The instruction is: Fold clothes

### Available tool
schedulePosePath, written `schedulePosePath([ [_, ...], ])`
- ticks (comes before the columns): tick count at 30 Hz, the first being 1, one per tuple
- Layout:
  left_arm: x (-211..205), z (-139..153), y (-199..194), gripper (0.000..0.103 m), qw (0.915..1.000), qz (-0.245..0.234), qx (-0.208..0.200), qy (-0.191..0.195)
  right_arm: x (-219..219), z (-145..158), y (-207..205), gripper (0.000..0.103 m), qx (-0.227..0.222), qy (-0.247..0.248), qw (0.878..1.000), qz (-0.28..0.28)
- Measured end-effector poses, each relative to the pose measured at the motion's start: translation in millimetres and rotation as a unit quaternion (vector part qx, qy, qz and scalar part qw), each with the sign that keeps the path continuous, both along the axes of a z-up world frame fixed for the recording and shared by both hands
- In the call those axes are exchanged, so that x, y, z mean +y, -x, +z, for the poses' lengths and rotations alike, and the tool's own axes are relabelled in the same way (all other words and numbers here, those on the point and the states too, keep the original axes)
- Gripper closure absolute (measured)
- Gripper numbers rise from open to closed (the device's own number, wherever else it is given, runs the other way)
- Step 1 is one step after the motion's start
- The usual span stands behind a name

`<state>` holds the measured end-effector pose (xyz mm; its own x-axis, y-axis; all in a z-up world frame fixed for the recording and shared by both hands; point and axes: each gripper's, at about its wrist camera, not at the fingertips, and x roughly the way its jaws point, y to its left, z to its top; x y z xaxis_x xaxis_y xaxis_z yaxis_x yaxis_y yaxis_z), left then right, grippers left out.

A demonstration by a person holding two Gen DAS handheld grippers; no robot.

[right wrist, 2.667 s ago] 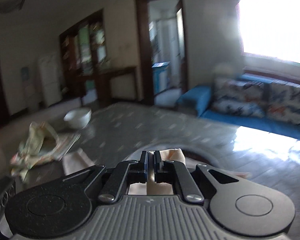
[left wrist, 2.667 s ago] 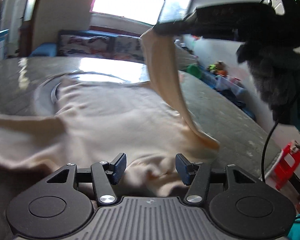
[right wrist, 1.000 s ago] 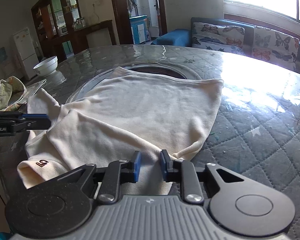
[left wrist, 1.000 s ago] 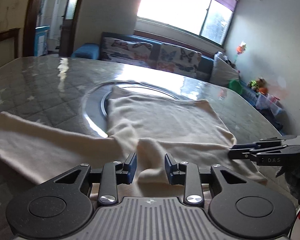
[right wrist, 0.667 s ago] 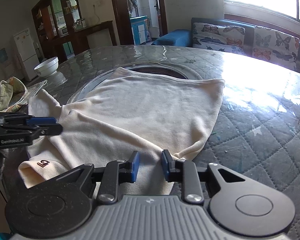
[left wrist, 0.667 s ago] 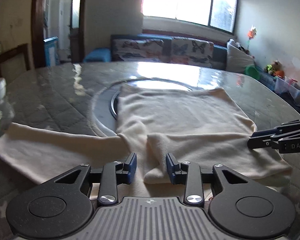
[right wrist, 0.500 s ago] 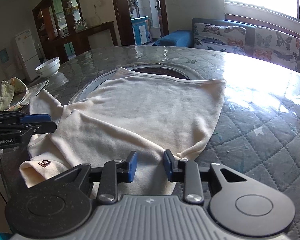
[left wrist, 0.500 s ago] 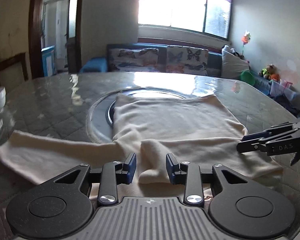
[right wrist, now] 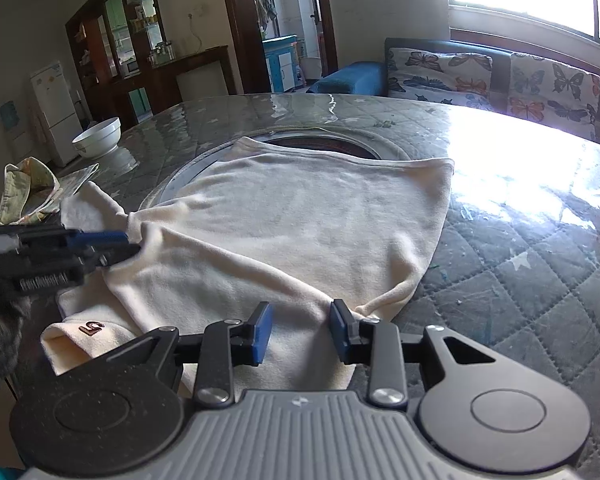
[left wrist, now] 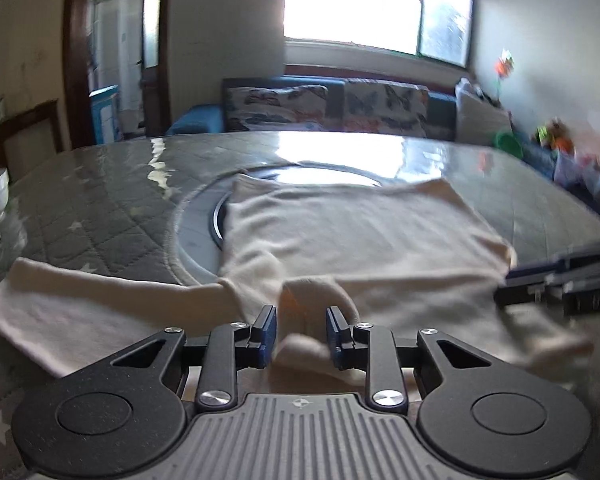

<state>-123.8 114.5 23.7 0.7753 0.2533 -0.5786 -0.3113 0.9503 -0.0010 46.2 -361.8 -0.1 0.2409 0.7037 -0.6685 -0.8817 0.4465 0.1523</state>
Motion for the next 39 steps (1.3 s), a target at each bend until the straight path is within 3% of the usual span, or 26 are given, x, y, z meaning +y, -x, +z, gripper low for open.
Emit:
schedulePosePath([
  [4,-11,-3,1,0.072,0.9976,0.007,0.005,-0.068,0,0,1,0.070,0.000,0.000,1.000,0.000],
  [7,-4,-3,6,0.073,0.9949,0.040,0.009,-0.093,0,-1,1,0.069,0.000,0.000,1.000,0.001],
  [12,16,2,22,0.074,0.9943,0.083,0.002,-0.067,0,-1,2,0.065,0.000,-0.002,1.000,0.002],
  [15,11,8,25,0.074,0.9978,0.048,-0.015,-0.044,0,0,3,0.063,-0.001,-0.002,1.000,0.003],
  [19,-6,5,13,0.074,0.9986,0.000,-0.008,-0.053,1,0,4,0.063,-0.002,-0.001,1.000,0.002],
  [26,-10,-2,12,0.074,0.9986,-0.010,0.015,-0.050,1,0,4,0.063,-0.002,-0.001,1.000,0.003],
  [31,-12,-6,19,0.098,0.9976,-0.013,0.002,-0.069,0,0,4,0.063,0.000,-0.004,1.000,0.002],
  [39,6,1,32,0.103,0.9959,0.065,-0.025,-0.058,1,0,4,0.060,0.000,-0.003,1.000,0.002],
])
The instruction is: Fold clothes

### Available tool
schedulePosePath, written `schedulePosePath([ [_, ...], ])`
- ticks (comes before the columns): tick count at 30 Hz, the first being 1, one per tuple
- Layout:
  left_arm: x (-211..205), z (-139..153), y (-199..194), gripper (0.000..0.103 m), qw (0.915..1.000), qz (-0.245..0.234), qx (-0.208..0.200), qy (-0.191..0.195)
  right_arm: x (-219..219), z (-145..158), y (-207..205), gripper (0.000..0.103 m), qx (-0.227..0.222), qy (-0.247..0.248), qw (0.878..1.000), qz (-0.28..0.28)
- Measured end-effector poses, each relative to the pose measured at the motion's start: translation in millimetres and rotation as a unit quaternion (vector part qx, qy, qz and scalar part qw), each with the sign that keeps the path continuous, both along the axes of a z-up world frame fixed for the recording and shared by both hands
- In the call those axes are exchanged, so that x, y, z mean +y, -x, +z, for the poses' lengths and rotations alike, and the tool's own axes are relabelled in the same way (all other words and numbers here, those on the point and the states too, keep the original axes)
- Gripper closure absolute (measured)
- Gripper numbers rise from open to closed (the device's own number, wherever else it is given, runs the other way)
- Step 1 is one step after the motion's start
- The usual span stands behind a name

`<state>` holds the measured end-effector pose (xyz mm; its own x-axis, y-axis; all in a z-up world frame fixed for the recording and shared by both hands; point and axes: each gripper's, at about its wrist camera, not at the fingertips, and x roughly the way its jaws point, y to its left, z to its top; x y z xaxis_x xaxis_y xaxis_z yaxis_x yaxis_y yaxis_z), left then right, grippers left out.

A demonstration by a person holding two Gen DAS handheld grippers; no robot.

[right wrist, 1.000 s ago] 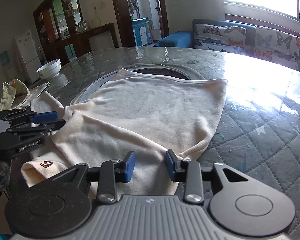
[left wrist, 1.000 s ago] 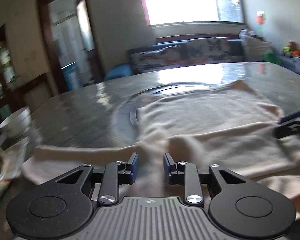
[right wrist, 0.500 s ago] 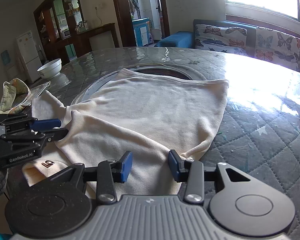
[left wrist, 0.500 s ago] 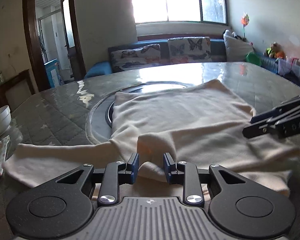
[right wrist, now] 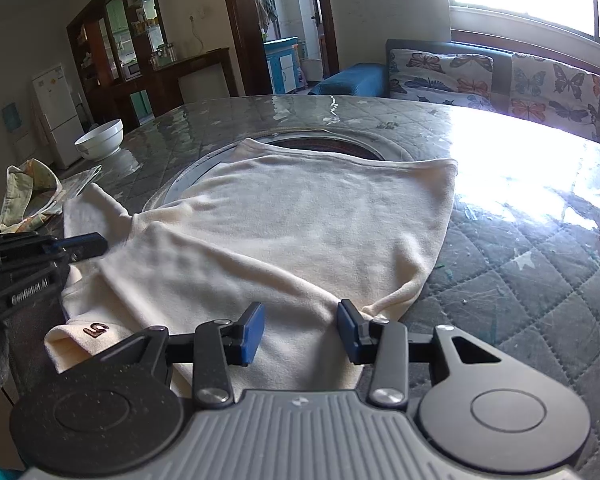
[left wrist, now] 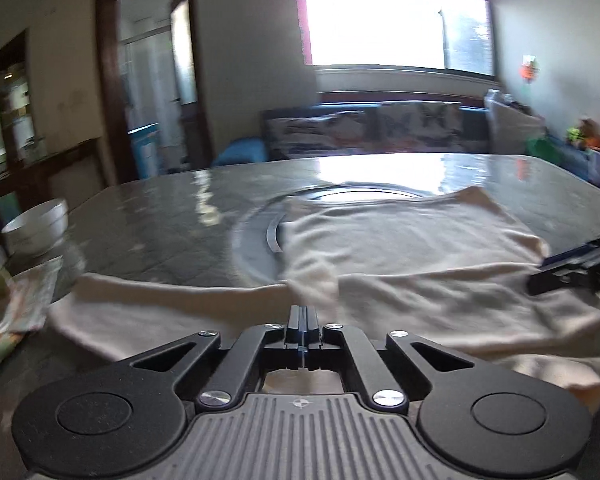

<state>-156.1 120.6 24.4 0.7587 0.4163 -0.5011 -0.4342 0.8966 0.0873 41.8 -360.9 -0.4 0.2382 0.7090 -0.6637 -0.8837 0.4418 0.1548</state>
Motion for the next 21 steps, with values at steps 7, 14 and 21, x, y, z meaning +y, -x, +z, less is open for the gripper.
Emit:
schedulePosePath([
  [7,-6,9,-13,0.100,0.9983,-0.047,-0.009,0.034,2,0,3,0.055,-0.004,0.001,1.000,0.001],
  [14,-5,-1,-53,0.096,0.9959,-0.062,0.007,0.066,5,0,4,0.054,-0.004,0.003,1.000,-0.001],
  [21,14,4,-32,0.085,0.9953,-0.036,-0.019,0.087,5,-1,4,0.052,-0.004,0.003,1.000,0.000],
])
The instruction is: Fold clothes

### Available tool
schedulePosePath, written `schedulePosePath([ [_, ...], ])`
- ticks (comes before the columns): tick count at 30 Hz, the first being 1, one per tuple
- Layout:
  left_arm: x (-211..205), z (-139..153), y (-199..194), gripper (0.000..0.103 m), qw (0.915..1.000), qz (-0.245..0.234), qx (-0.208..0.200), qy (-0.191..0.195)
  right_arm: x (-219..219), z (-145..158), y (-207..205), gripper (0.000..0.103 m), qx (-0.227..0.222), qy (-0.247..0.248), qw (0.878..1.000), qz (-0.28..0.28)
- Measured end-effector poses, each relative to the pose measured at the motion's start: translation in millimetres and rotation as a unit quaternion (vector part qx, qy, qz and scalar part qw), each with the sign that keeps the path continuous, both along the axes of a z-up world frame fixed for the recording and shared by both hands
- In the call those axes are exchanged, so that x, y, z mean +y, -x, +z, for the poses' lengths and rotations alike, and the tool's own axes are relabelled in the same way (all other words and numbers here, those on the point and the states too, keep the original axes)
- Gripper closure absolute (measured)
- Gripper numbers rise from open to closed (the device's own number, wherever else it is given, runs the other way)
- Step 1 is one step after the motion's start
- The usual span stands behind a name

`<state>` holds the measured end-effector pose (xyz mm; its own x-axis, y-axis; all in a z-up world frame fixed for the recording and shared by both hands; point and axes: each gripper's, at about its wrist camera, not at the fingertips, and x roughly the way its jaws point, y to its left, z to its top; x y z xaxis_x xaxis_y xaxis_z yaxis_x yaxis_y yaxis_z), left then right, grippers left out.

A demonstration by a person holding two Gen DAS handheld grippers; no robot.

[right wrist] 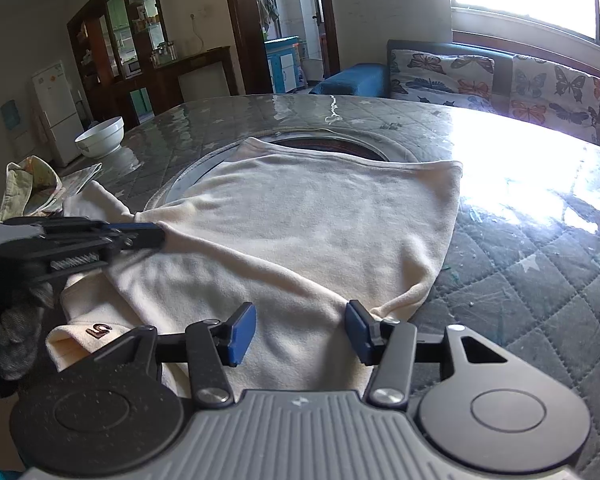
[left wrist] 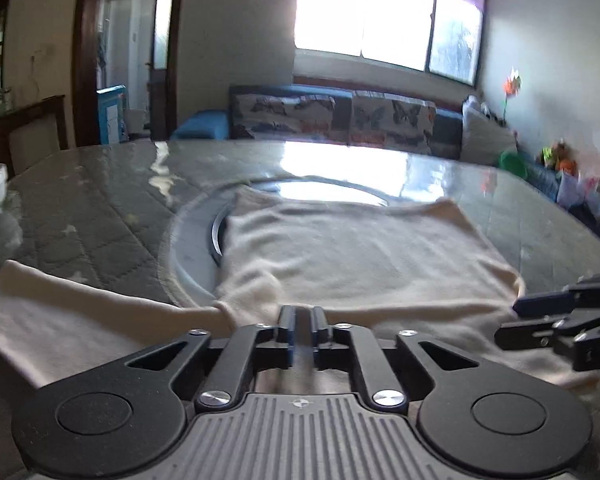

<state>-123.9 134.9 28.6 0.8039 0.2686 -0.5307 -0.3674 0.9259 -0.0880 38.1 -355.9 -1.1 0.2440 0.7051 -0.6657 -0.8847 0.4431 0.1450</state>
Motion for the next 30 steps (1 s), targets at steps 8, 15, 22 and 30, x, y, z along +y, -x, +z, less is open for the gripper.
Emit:
schedulePosePath([
  [8,64,10,48,0.067,0.9859,0.165,0.002,-0.027,0,1,1,0.050,-0.001,0.001,1.000,0.001],
  [15,122,-1,72,0.055,0.9515,0.303,0.033,-0.044,2,1,3,0.050,-0.004,0.004,1.000,0.001],
  [22,155,-8,74,0.054,0.9405,0.337,0.041,-0.001,3,2,3,0.050,-0.007,0.006,1.000,0.000],
  [30,166,-8,70,0.089,0.9466,0.321,0.029,0.017,3,2,3,0.050,-0.009,0.004,1.000,0.000],
])
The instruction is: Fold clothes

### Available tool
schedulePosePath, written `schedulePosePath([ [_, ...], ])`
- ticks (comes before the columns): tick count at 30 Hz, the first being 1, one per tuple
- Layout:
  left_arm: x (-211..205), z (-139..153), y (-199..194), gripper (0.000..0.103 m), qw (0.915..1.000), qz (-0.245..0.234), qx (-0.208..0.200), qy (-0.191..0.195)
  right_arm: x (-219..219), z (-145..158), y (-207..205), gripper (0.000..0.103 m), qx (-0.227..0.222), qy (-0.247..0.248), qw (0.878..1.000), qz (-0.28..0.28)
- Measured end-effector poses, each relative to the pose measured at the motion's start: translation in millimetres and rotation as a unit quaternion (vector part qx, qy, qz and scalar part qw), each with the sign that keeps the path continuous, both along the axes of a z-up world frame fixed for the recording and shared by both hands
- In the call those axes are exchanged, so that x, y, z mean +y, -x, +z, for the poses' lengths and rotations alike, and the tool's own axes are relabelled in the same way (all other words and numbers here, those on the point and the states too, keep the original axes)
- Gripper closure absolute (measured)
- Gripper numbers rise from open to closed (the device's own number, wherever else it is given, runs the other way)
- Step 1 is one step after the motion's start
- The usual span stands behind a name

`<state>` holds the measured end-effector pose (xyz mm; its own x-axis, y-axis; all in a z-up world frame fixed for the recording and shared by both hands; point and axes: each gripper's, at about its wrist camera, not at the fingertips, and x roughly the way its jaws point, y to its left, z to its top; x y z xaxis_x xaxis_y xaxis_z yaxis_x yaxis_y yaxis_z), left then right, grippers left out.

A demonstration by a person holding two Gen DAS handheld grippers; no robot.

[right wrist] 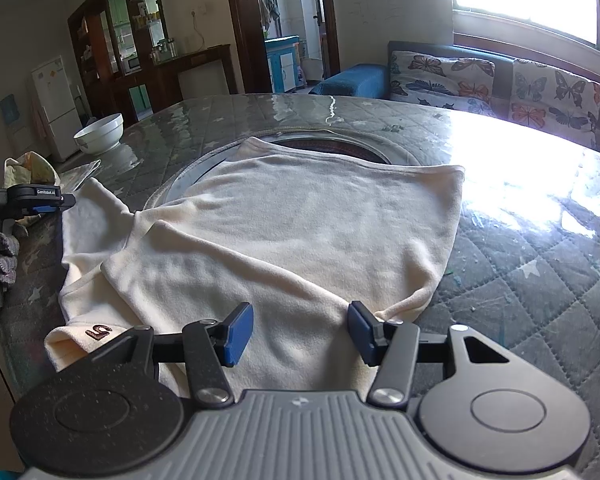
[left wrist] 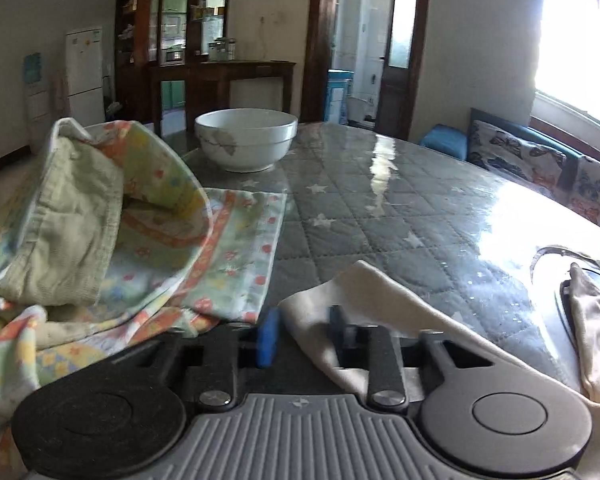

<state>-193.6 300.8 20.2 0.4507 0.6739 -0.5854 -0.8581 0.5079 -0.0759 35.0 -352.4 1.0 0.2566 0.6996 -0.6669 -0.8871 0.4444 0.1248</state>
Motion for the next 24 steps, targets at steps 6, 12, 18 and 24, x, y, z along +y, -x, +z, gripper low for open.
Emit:
schedulePosePath([
  [6,-2,14,6,0.098,0.9974,-0.019,-0.063,0.029,0,4,1,0.050,-0.003,-0.008,1.000,0.000],
  [12,-45,55,-4,0.099,0.9858,-0.109,-0.125,0.024,-4,12,5,0.050,-0.011,-0.022,1.000,0.000],
  [18,-105,86,-29,0.099,0.9582,-0.229,-0.168,0.036,-17,23,7,0.050,-0.019,-0.040,0.999,-0.005],
  [24,-163,94,-60,0.099,0.9232,-0.331,-0.184,0.066,-37,28,5,0.050,-0.022,-0.048,0.998,-0.028],
])
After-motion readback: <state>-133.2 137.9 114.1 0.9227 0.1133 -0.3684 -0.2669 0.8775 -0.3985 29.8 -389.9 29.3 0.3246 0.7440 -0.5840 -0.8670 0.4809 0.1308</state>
